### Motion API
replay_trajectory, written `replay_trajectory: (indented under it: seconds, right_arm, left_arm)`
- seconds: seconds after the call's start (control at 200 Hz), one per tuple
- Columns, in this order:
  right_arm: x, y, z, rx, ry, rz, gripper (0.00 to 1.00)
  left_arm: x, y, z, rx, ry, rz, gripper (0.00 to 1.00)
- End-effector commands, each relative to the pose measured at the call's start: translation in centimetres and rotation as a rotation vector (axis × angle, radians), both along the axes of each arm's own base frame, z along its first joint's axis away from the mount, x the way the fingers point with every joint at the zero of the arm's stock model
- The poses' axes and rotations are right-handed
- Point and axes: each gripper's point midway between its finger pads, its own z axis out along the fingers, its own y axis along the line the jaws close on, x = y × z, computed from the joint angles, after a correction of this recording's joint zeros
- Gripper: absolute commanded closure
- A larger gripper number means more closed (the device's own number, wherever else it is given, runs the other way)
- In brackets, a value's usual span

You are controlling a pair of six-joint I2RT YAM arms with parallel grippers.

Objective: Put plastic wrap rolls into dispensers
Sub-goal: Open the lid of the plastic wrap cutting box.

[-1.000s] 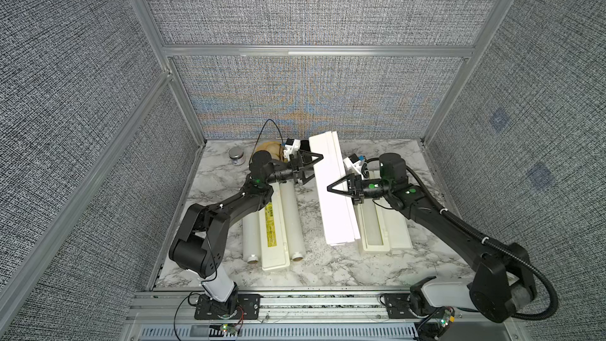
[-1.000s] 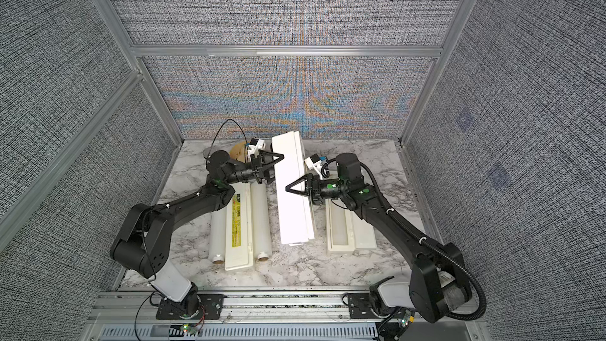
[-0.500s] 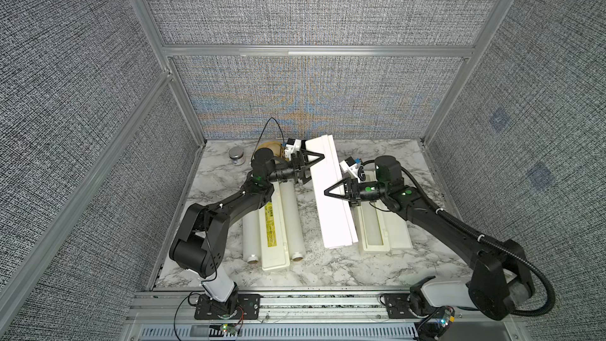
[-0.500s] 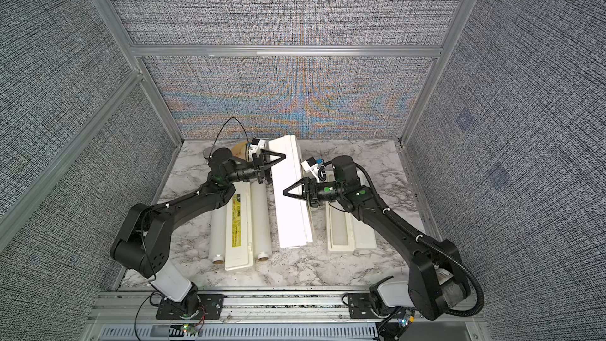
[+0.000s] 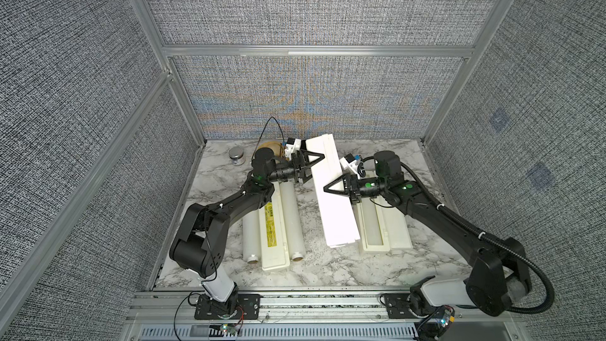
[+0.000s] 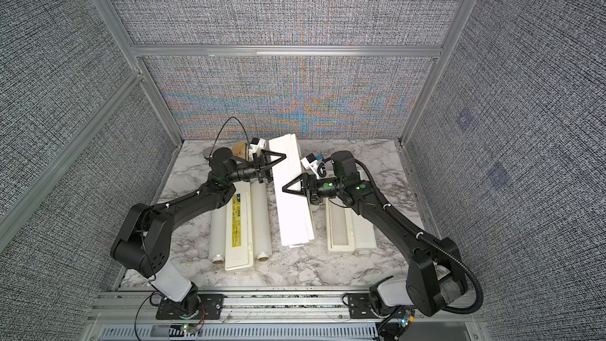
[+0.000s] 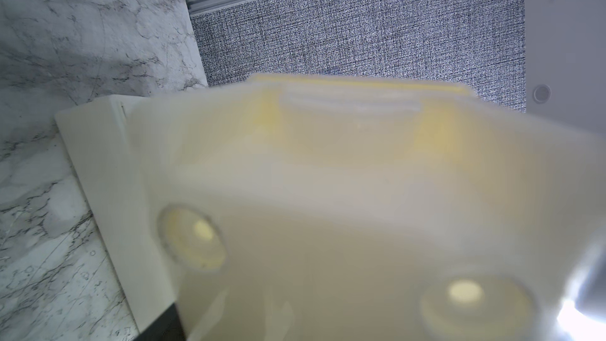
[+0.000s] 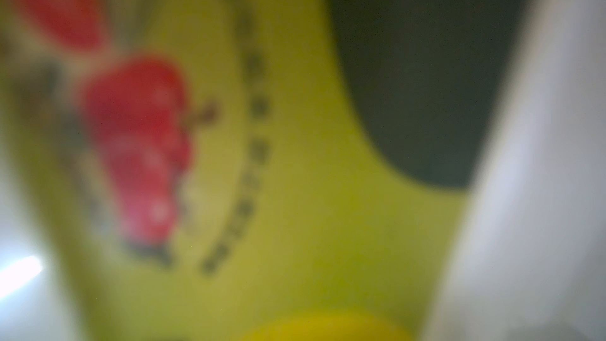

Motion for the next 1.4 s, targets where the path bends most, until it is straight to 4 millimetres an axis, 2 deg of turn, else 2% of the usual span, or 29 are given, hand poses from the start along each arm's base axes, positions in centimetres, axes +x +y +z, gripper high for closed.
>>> replay_trajectory:
  seconds: [0.0,0.18,0.285,0.395,0.5,0.585,0.671,0.756,0.816,0.876,1.021,1.146,1.251,1.396]
  right_arm:
    - [0.9,0.0,1.3,0.022,-0.08,0.025,0.01]
    - [2.9,-0.4,2.5,0.056,-0.094,0.011,0.01]
    - [3.0,-0.1,3.1,0.094,-0.097,0.027,0.07]
    - [2.7,-0.1,2.7,0.116,-0.076,0.036,0.18]
    - [2.4,-0.4,2.1,0.135,-0.056,0.036,0.22]
    - [2.4,-0.7,2.5,0.185,-0.05,0.034,0.22]
    - [2.5,-0.9,2.6,0.194,-0.036,0.029,0.2]
    - [2.6,-1.1,1.4,0.088,-0.046,-0.004,0.01]
    - [2.2,-1.3,0.9,-0.01,-0.083,-0.012,0.01]
    - [2.0,-1.4,0.7,-0.036,-0.088,-0.006,0.01]
    - [2.1,-1.0,1.0,0.012,-0.075,-0.006,0.02]
    - [2.1,-0.8,1.1,0.048,-0.066,-0.002,0.1]
    - [2.1,-0.9,1.3,0.058,-0.062,-0.001,0.13]
    - [2.4,-0.9,1.4,0.069,-0.059,-0.001,0.16]
  left_arm:
    - [-1.5,-0.5,-0.1,0.003,-0.02,-0.062,0.25]
    - [-2.7,-0.4,-0.6,0.008,-0.033,-0.088,0.27]
    - [-3.0,-0.3,-1.2,0.013,-0.031,-0.096,0.28]
    - [-3.0,-0.3,-1.4,0.014,-0.029,-0.092,0.28]
    - [-2.7,-0.4,-1.4,0.003,-0.028,-0.092,0.28]
    - [-2.6,-0.4,-1.1,-0.015,-0.033,-0.093,0.29]
    - [-2.5,-0.5,-1.2,-0.021,-0.023,-0.09,0.31]
    - [-2.3,-0.5,-1.4,-0.005,-0.019,-0.075,0.32]
    - [-2.3,-0.4,-1.7,0.023,-0.022,-0.064,0.32]
    - [-2.3,-0.3,-2.1,0.055,-0.021,-0.056,0.32]
    - [-2.3,-0.2,-1.9,0.054,-0.03,-0.05,0.22]
    - [-2.5,-0.2,-1.3,0.022,-0.04,-0.055,0.14]
    - [-3.1,-0.1,-0.8,0.006,-0.065,-0.066,0.06]
    - [-3.7,0.2,-0.8,0.009,-0.072,-0.069,0.02]
